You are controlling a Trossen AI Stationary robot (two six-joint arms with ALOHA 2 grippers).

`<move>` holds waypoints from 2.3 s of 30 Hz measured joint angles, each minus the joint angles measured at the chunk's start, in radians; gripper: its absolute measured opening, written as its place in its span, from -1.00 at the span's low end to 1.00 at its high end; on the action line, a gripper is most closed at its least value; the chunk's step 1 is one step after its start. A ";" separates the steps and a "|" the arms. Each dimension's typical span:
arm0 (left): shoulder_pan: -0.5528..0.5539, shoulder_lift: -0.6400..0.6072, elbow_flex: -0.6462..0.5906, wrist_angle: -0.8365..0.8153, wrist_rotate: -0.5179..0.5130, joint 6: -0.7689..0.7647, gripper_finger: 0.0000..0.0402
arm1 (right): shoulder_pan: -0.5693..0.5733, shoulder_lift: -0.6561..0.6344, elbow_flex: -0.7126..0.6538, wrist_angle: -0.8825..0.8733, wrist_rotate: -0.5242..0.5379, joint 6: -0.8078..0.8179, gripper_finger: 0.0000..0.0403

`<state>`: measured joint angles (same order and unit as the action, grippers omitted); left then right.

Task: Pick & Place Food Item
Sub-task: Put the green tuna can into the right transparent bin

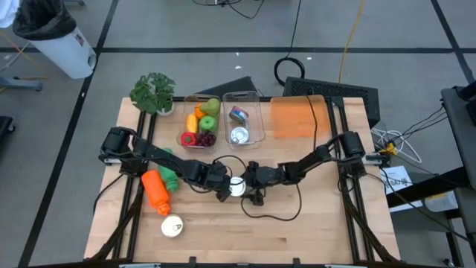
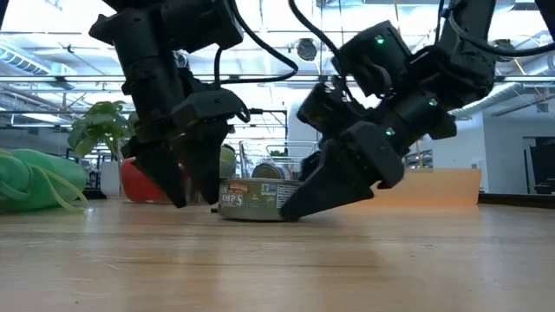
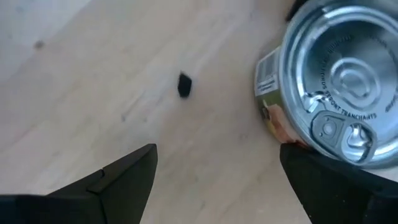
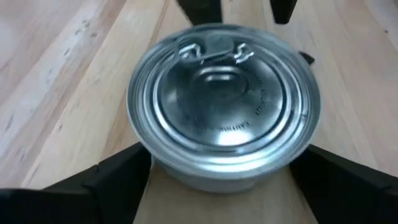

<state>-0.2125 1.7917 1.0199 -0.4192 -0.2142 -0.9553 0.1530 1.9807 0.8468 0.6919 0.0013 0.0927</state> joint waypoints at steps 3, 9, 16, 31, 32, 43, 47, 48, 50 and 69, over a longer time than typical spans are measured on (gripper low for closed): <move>0.001 0.014 0.000 -0.018 0.010 0.001 0.79 | 0.000 0.034 0.042 -0.003 0.000 -0.001 0.87; 0.002 0.018 0.001 -0.048 0.006 -0.006 0.79 | 0.000 0.064 0.082 0.000 -0.005 0.011 0.94; 0.005 0.020 0.001 -0.035 0.028 0.059 0.79 | -0.005 0.062 0.095 -0.009 -0.075 -0.039 0.84; -0.034 -0.183 0.006 -0.051 -0.124 0.173 0.80 | -0.012 0.004 0.102 -0.053 -0.085 -0.087 0.73; -0.041 -0.213 0.006 -0.052 -0.153 0.189 0.80 | -0.011 -0.002 0.102 -0.043 -0.087 -0.091 0.73; -0.079 -0.393 0.008 -0.048 -0.336 0.294 0.80 | -0.008 -0.142 0.093 -0.074 -0.106 -0.135 0.72; -0.090 -0.441 0.007 -0.050 -0.363 0.344 0.80 | -0.042 -0.236 0.090 -0.157 -0.076 -0.195 0.72; -0.094 -0.452 0.007 -0.055 -0.380 0.357 0.80 | -0.057 -0.270 0.090 -0.191 -0.060 -0.207 0.72; -0.103 -0.474 0.007 -0.068 -0.418 0.381 0.80 | -0.098 -0.338 0.090 -0.238 -0.047 -0.231 0.72; 0.000 -0.559 0.005 -0.212 -0.504 0.449 0.79 | -0.539 -0.249 0.526 -0.945 -0.185 -0.425 0.72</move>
<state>-0.2126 1.2325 1.0245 -0.6315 -0.7181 -0.5060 -0.3859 1.7319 1.3730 -0.2528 -0.1837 -0.3325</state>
